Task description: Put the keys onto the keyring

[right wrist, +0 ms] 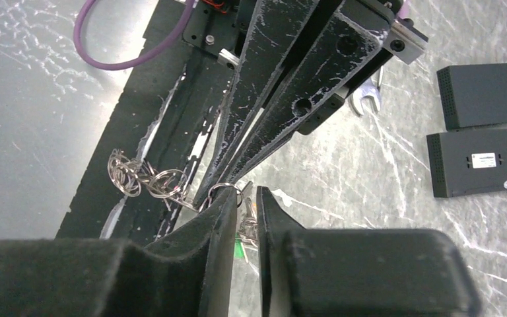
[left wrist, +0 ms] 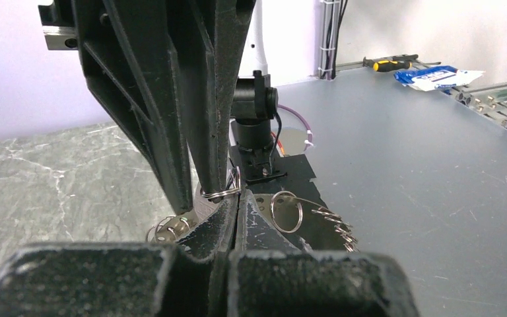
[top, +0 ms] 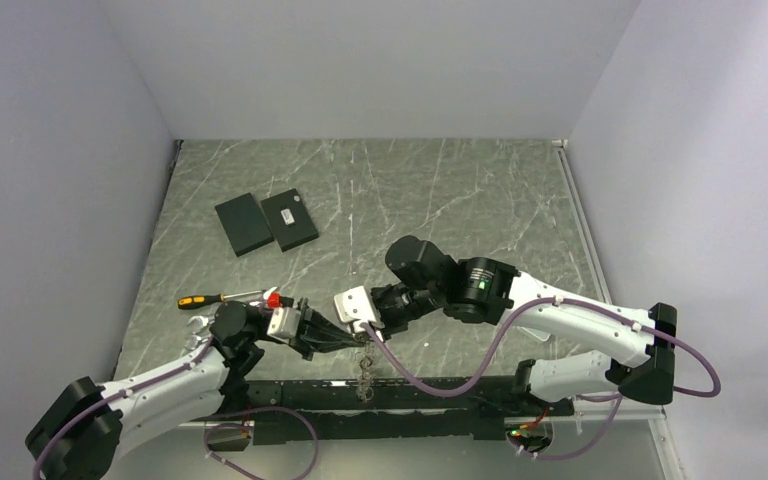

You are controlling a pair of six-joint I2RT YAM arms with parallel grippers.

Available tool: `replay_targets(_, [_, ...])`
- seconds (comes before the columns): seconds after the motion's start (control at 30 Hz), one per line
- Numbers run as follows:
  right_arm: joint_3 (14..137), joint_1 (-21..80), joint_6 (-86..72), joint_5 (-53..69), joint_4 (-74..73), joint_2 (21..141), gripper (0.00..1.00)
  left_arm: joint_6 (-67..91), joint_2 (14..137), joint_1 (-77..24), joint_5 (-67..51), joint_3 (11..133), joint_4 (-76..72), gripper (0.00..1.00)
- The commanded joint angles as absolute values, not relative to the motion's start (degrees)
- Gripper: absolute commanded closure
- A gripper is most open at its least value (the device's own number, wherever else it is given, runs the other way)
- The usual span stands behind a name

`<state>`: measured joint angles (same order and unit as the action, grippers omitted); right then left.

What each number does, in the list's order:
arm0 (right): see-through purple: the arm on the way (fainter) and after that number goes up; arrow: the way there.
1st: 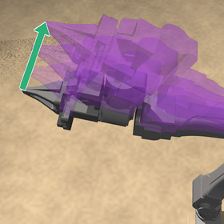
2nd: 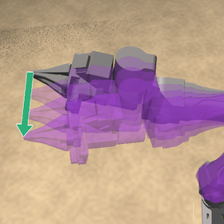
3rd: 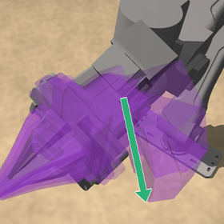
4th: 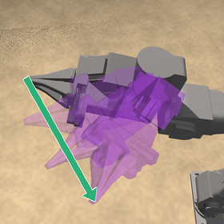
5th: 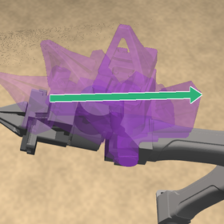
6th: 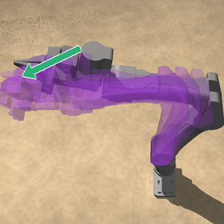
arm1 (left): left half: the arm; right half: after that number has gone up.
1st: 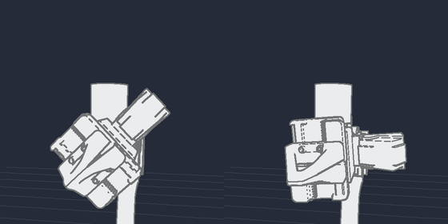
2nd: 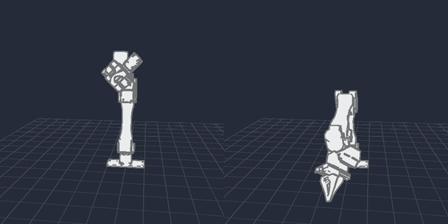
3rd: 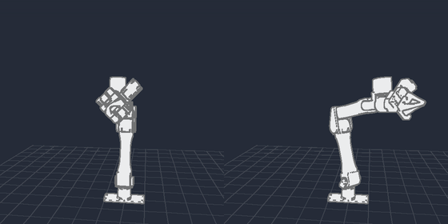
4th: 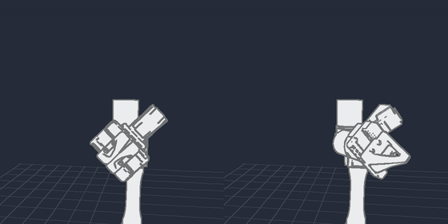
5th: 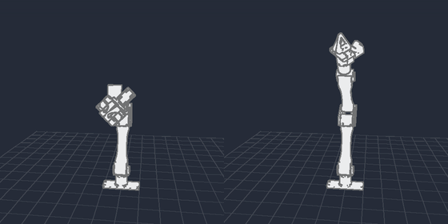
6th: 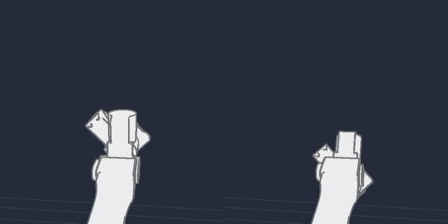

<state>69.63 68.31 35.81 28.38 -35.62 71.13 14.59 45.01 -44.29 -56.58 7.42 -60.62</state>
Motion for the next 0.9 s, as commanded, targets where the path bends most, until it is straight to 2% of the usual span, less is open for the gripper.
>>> replay_targets(0.0, [68.9, 68.5, 35.9, 26.0, -26.4, 72.3, 0.75, 14.7, 45.3, -45.4, -51.5, 8.6, -71.7, 1.0])
replay_targets(0.1, [68.5, 68.5, 35.9, 25.7, -26.0, 71.9, 0.66, 14.5, 45.1, -45.5, -50.9, 8.4, -72.1, 1.0])
replay_targets(0.17, [68.4, 68.5, 35.9, 25.5, -25.9, 71.8, 0.63, 14.5, 44.9, -45.5, -50.6, 8.2, -72.2, 1.0])
replay_targets(0.43, [67.6, 68.5, 34.8, 19.2, -22.9, 70.7, 0.59, 14.5, 44.4, -45.6, -50.0, 7.6, -73.4, 1.0])
replay_targets(0.87, [66.6, 68.5, 36.3, 17.7, -23.9, 68.3, 0.53, 14.5, 44.5, -45.6, -48.2, 6.6, -76.0, 1.0])
